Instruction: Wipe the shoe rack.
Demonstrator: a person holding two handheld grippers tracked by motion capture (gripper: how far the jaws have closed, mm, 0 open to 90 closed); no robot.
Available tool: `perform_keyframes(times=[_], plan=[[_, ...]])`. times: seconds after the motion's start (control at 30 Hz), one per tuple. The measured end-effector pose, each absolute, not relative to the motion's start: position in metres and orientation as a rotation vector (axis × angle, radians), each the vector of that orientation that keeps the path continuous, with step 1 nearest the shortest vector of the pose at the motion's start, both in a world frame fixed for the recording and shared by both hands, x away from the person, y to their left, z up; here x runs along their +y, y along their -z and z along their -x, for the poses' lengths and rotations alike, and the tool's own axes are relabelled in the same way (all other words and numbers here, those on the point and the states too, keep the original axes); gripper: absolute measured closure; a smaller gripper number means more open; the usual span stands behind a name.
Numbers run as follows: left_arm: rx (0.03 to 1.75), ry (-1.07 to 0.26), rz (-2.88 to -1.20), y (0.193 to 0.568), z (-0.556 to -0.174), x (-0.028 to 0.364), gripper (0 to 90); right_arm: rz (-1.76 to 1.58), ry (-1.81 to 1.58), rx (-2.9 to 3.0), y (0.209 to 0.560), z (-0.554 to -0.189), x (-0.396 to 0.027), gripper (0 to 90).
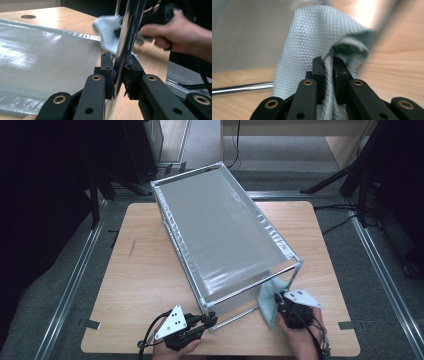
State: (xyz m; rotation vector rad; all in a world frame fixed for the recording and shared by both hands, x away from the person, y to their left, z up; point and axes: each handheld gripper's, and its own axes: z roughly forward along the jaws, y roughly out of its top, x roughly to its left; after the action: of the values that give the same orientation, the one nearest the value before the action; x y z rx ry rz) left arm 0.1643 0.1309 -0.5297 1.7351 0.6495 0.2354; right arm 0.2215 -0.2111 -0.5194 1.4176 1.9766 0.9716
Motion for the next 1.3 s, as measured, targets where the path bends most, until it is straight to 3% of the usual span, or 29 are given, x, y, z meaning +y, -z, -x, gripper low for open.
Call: perform_keyframes(times=[0.37,0.47,0.5,0.67,0.83,1.07,1.27,1.3], plan=[[0.648,-0.232,-1.73,0.53,-0.165,0.13,79.7,-1.297,-1.17,1.72,0.438,-0.195,-0.243,82.1],[0.649,-0.233,-1.731,0.53,-0.165,0.13,79.7,-1.334,-1.148,1.75,0.451,-0.202,-0.246,82.1],[0.649,-0.234,-1.732,0.53,-0.165,0.13,79.7,-1.397,-1.107,1.808,0.476,-0.212,-0.249,82.1],[0.651,-0.237,-1.733,0.53,-0.165,0.13,79.8,-1.51,-1.015,1.957,0.523,-0.231,-0.253,82.0],[0.65,-0.239,-1.735,0.53,-0.166,0.129,79.8,-1.526,-1.003,1.923,0.52,-0.231,-0.26,82.0],[0.647,-0.243,-1.737,0.53,-0.165,0.13,79.8,-1.535,-1.026,1.652,0.476,-0.214,-0.302,82.0],[0.647,-0.246,-1.738,0.529,-0.165,0.13,79.9,-1.63,-0.964,1.599,0.491,-0.212,-0.333,81.9],[0.648,-0.246,-1.737,0.53,-0.165,0.13,79.8,-1.67,-0.928,1.658,0.501,-0.217,-0.337,78.4]])
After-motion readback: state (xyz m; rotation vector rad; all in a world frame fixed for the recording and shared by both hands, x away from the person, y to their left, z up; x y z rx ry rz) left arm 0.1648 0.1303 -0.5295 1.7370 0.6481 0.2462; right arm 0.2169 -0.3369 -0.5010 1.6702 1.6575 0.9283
